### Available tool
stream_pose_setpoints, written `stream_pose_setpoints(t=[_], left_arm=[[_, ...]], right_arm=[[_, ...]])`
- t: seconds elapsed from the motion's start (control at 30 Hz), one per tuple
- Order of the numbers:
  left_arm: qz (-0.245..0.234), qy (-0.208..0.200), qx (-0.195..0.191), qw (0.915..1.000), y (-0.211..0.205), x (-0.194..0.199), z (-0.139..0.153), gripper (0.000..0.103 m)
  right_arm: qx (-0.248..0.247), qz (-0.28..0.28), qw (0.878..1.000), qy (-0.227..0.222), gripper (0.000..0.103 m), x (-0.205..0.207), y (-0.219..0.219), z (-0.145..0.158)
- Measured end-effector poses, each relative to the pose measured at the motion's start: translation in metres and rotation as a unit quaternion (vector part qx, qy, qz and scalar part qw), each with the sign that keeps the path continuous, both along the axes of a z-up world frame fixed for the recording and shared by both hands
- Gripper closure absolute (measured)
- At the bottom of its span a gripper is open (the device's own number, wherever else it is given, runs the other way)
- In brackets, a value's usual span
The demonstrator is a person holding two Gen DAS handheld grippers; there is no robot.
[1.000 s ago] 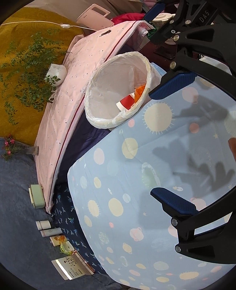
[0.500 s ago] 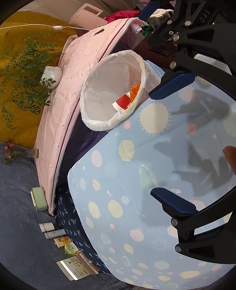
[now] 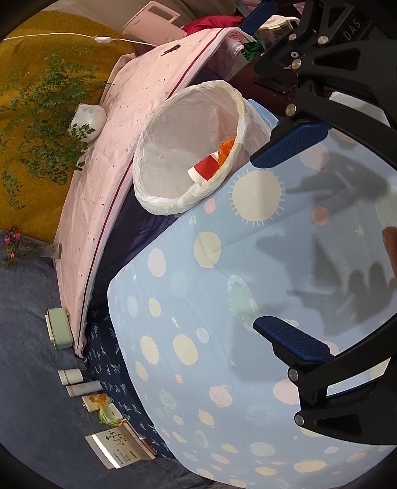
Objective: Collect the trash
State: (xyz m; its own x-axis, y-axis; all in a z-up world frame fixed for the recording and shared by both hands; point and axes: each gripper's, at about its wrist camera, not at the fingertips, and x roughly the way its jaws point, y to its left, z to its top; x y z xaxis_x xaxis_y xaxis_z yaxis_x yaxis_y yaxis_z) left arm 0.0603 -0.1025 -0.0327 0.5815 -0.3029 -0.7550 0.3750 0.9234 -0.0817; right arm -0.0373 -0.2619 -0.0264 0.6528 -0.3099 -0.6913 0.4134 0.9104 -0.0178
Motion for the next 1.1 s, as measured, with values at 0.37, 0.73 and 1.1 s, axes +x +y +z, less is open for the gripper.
stream_pose_setpoints(t=[0.37, 0.73, 1.1], left_arm=[[0.002, -0.006, 0.007, 1.0000, -0.005, -0.001, 0.000, 0.010], [-0.005, -0.007, 0.014, 0.9999, -0.008, -0.002, 0.000, 0.010], [-0.024, 0.001, 0.013, 0.9996, -0.013, -0.001, -0.003, 0.010]], right_arm=[[-0.004, 0.000, 1.000, 0.003, 0.007, -0.002, 0.000, -0.004], [-0.005, -0.002, 1.000, 0.005, 0.007, -0.003, -0.005, -0.007], [-0.004, -0.005, 1.000, 0.006, 0.007, -0.003, -0.008, -0.008]])
